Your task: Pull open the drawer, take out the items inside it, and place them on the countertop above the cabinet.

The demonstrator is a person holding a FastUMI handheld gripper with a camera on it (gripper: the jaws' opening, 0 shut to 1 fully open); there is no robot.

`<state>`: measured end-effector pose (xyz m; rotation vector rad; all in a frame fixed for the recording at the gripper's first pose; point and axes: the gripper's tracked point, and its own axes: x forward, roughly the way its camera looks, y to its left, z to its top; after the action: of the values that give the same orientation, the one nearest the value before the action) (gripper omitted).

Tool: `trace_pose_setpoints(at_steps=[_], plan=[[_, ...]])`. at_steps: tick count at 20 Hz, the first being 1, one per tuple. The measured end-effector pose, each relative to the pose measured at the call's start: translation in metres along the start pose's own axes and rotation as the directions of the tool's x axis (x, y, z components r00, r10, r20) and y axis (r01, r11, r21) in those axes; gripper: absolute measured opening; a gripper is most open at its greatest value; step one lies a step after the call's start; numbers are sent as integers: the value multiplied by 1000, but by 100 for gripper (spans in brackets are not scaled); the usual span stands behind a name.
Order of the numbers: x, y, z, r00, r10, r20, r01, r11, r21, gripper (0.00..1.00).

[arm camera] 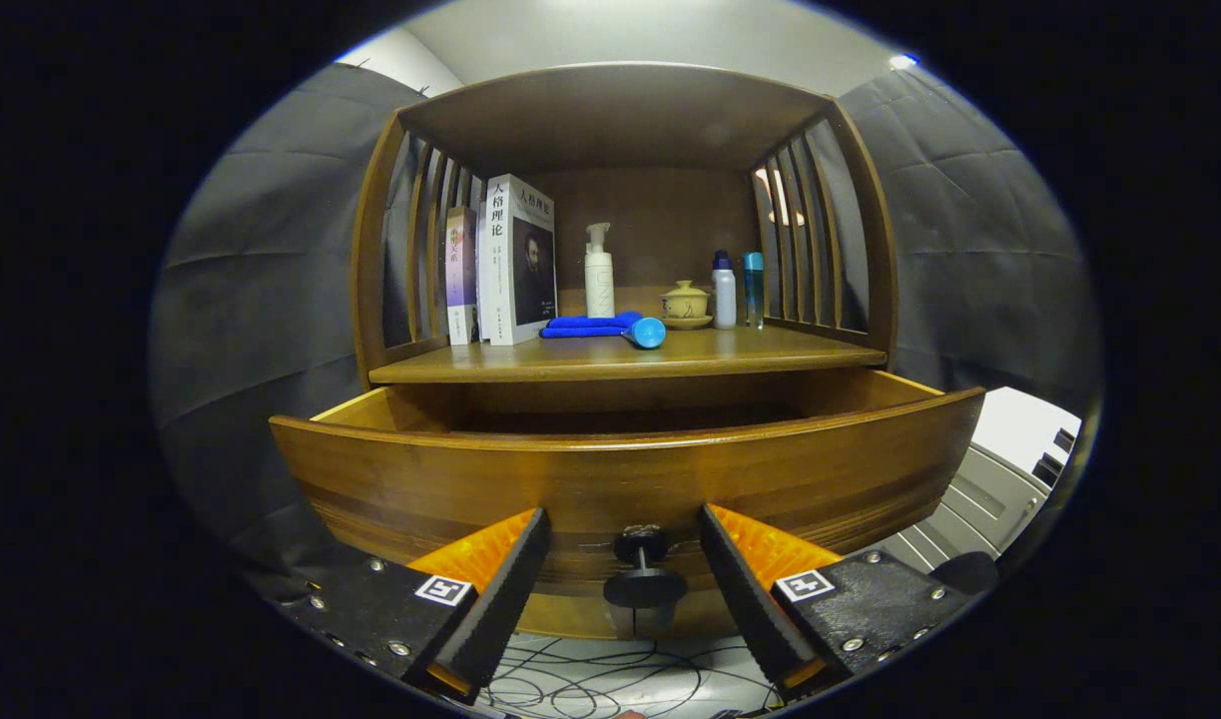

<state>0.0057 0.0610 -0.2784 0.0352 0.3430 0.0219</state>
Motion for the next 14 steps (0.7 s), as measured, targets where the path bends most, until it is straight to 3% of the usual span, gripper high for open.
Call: trace_pose_setpoints(at_steps=[14], plan=[[87, -1, 12, 1000, 1, 10, -1, 1000, -25, 95]])
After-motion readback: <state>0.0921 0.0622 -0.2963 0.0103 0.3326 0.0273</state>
